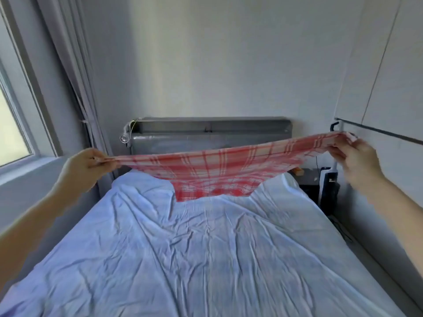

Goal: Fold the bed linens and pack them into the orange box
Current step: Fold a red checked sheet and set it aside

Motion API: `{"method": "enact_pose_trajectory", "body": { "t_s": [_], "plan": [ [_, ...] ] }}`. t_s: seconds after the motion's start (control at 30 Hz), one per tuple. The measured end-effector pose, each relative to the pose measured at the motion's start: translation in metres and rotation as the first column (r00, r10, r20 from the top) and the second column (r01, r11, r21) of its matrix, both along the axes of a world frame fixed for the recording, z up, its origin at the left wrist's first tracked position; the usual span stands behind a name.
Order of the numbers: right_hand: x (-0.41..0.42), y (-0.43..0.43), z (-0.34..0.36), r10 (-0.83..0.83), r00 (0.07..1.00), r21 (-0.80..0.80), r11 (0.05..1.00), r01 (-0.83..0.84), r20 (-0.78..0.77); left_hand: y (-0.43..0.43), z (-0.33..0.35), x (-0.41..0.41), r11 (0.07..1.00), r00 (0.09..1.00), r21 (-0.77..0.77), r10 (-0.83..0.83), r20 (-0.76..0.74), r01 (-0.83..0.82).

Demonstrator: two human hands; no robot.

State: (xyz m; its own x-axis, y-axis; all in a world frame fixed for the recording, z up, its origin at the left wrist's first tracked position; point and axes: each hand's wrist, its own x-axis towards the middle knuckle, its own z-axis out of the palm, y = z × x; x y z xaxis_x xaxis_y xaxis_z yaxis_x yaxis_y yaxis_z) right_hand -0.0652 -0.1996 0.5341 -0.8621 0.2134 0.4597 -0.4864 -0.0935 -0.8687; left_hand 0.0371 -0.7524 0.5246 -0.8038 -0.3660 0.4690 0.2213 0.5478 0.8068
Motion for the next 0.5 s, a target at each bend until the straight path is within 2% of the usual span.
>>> {"method": "enact_pose_trajectory", "body": {
  "t_s": [0.1,0.2,0.3,0.37,0.4,0.47,0.5],
  "plan": [
    [0.050,0.011,-0.082,0.035,0.987,0.058,0.997,-0.045,0.157,-0.003,-0.072,0.041,0.967,0.984,-0.256,0.047,0.172,-0.001],
    [0.091,0.020,-0.144,-0.026,0.944,0.192,0.981,-0.040,0.329,-0.006,-0.124,0.078,0.897,0.973,-0.434,0.021,0.229,0.083],
    [0.136,0.035,-0.189,-0.134,0.888,0.387,0.920,-0.052,0.439,-0.005,-0.162,0.113,0.680,0.958,-0.678,-0.153,0.243,0.281],
    [0.169,0.041,-0.207,-0.195,0.869,0.516,0.853,-0.079,0.455,-0.005,-0.189,0.139,0.595,0.933,-0.719,-0.219,0.285,0.359],
    [0.194,0.044,-0.212,-0.193,0.866,0.563,0.818,-0.118,0.461,-0.001,-0.205,0.157,0.587,0.922,-0.712,-0.213,0.323,0.385],
    [0.228,0.053,-0.224,-0.197,0.851,0.611,0.773,-0.171,0.487,0.008,-0.226,0.189,0.589,0.866,-0.666,-0.129,0.483,0.459],
    [0.250,0.059,-0.230,-0.187,0.846,0.632,0.746,-0.209,0.500,0.015,-0.237,0.210,0.576,0.803,-0.637,-0.059,0.593,0.512]
  ]
}}
